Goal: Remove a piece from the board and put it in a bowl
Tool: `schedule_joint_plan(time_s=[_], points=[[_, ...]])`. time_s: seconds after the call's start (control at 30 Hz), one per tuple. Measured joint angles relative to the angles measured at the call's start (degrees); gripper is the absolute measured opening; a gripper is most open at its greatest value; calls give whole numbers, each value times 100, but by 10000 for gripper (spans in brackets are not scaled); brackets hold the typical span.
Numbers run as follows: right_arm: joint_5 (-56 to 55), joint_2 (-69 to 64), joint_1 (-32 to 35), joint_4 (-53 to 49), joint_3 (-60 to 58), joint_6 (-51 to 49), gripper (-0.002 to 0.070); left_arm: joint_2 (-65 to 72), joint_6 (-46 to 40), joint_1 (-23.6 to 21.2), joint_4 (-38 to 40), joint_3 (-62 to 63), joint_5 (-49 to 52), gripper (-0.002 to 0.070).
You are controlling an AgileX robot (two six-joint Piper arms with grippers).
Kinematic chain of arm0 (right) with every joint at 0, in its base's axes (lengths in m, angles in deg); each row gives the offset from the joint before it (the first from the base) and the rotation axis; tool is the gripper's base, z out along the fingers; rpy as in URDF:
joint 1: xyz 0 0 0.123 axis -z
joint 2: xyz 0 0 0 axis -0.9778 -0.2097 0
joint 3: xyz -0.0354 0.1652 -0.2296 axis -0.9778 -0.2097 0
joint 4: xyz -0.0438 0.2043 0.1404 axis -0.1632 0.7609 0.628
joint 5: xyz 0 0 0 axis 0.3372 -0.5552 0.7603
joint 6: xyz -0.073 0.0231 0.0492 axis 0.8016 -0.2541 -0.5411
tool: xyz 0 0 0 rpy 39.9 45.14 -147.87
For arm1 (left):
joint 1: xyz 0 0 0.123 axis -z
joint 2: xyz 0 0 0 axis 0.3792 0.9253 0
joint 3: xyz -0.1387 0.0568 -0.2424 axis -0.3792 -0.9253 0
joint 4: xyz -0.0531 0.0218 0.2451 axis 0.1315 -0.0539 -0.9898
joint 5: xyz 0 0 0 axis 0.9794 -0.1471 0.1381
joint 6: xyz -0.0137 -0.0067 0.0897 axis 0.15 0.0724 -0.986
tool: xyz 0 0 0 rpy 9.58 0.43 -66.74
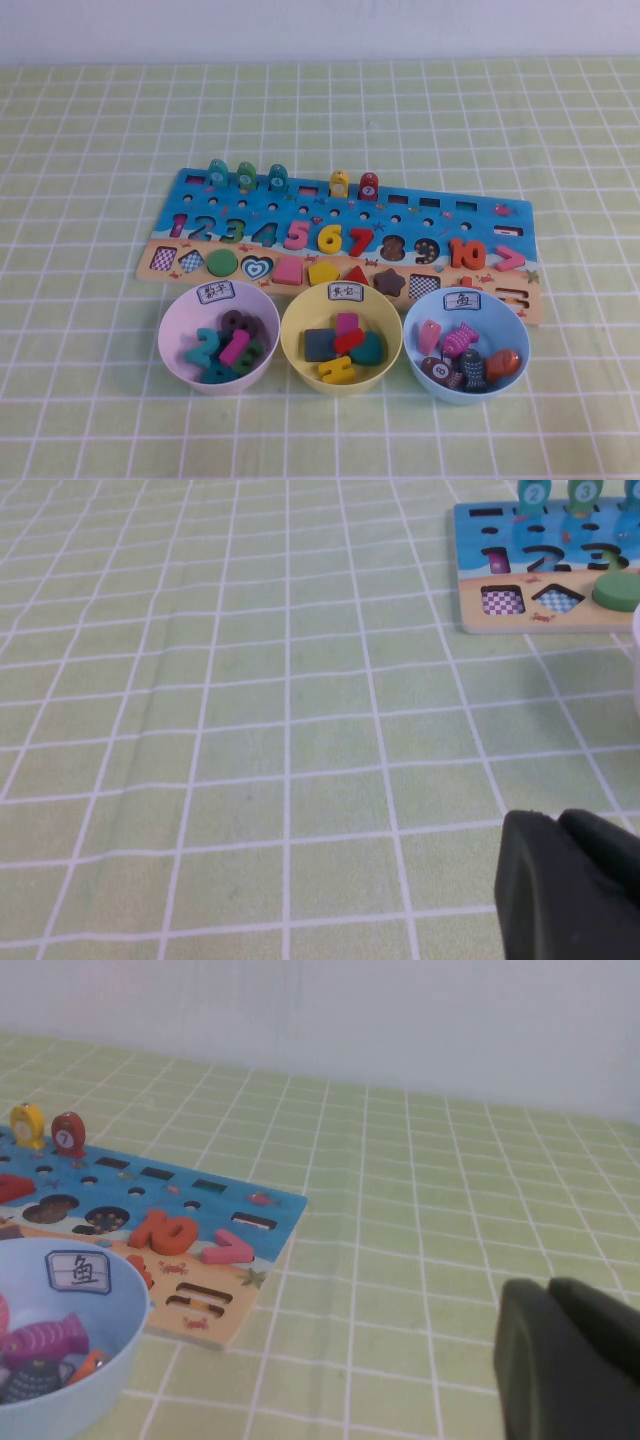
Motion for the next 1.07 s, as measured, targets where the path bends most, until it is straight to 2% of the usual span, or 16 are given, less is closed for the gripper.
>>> schedule_joint_plan(time_s=[0.2, 0.33, 0.67, 1.07], points=[[483, 508, 0, -971, -121, -1322, -17, 0, 0, 0, 0, 0, 0, -5], [994, 648, 0, -1200, -121, -1799, -17, 0, 0, 0, 0, 0, 0, -5], [1539, 648, 464, -1215, -121, -1875, -17, 0, 0, 0, 0, 0, 0, -5], [1563, 648, 469, -1138, -121, -1875, -17, 0, 0, 0, 0, 0, 0, -5]])
